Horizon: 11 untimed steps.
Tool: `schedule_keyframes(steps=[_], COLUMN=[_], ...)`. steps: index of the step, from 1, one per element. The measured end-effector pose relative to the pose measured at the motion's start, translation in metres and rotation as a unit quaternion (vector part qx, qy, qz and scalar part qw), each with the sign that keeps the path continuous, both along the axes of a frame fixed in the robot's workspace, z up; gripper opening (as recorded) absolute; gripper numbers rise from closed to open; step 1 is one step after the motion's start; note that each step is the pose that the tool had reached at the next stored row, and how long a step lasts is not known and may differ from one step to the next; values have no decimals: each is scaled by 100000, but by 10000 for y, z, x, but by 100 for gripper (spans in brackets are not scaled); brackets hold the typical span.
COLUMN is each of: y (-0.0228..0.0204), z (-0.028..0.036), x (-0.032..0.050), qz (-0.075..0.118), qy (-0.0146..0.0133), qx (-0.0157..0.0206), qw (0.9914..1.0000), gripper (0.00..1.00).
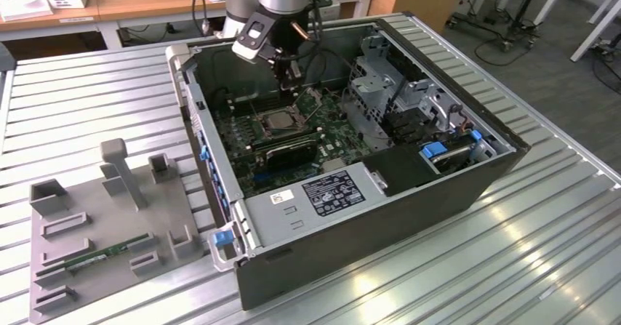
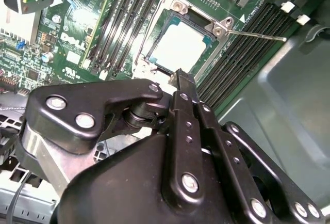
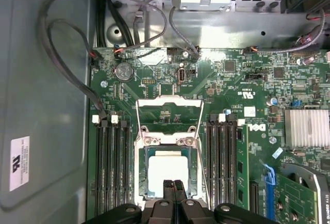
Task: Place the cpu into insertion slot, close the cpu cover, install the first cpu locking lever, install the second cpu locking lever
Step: 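Close the cpu cover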
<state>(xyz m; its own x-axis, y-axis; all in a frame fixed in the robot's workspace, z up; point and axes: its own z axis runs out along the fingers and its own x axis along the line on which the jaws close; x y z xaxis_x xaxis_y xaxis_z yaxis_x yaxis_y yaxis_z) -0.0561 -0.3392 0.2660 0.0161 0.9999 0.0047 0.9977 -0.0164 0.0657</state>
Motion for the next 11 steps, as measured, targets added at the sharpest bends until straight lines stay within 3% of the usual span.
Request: schedule_keyframes(steps=[11], y=[0], z=[32], x=[7], qz=[13], qy=[4], qx=[-5], qw=[100000], gripper=[11])
